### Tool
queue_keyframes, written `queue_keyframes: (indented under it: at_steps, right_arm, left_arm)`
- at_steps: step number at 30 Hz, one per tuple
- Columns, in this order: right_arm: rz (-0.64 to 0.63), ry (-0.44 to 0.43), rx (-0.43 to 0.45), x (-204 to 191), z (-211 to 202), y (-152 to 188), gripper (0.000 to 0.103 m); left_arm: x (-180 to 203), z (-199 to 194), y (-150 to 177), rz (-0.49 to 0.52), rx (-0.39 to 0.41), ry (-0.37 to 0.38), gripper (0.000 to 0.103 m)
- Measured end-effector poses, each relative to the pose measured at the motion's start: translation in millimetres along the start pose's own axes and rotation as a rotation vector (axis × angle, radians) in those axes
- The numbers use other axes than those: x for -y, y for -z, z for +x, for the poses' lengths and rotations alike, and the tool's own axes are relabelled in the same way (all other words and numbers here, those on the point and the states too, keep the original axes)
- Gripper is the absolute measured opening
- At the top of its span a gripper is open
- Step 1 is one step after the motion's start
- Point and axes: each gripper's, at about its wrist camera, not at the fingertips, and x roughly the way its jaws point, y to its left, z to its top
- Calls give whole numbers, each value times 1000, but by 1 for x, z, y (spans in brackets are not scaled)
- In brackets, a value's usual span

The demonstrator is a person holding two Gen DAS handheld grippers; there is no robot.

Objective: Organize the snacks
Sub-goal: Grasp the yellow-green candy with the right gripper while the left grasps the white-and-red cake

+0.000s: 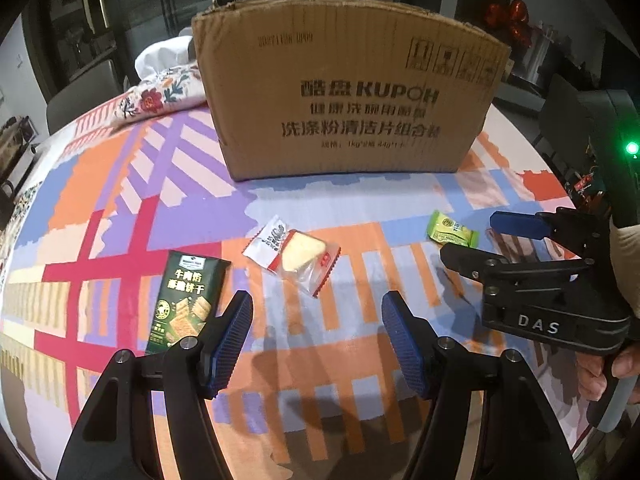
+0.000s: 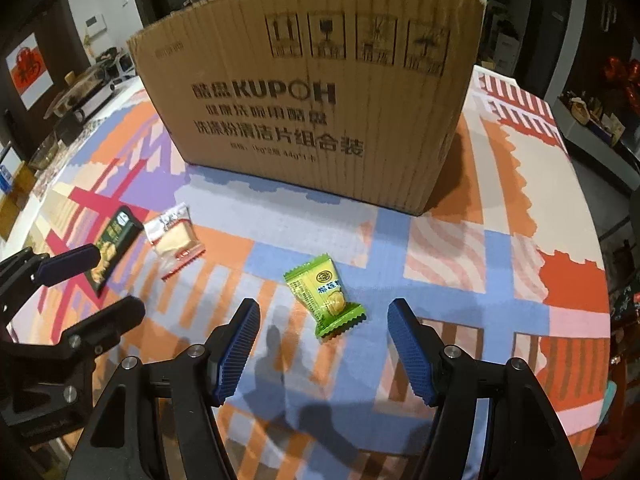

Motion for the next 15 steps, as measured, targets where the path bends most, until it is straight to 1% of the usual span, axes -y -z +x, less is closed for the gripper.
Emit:
queue_keyframes:
  at_steps: [4,5,9,11,12,13,14,15]
  right_arm:
    - [-7,15,-22,1,10,-2,66]
    - [-6,17,-26,2,12,-2,62]
    - [3,24,-30,4,17,-4,54]
    - [-1,16,-26,3,16,-4,41]
    - [-10,15,-27,1,17,-5,39]
    - [-19,11,-26,0,17,-5,33]
    - [-23,8,-26,-1,17,-5,30]
    - [-26,9,-25,-3,17,-5,30]
  left_arm:
    - [-1,8,-2,-11,-15,3,66]
    - [-1,10,-3,-15,-19,3,66]
    - [-3,14,-4,-33,-31,20,66]
    - [-4,15,-5,-37,-33,21,66]
    - [-5,15,-4,-38,-32,23,66]
    - [-5,15,-4,-41,-33,22,66]
    - [-6,15,-4,-42,-33,24,66]
    - [-7,14,-4,-44,-32,27,66]
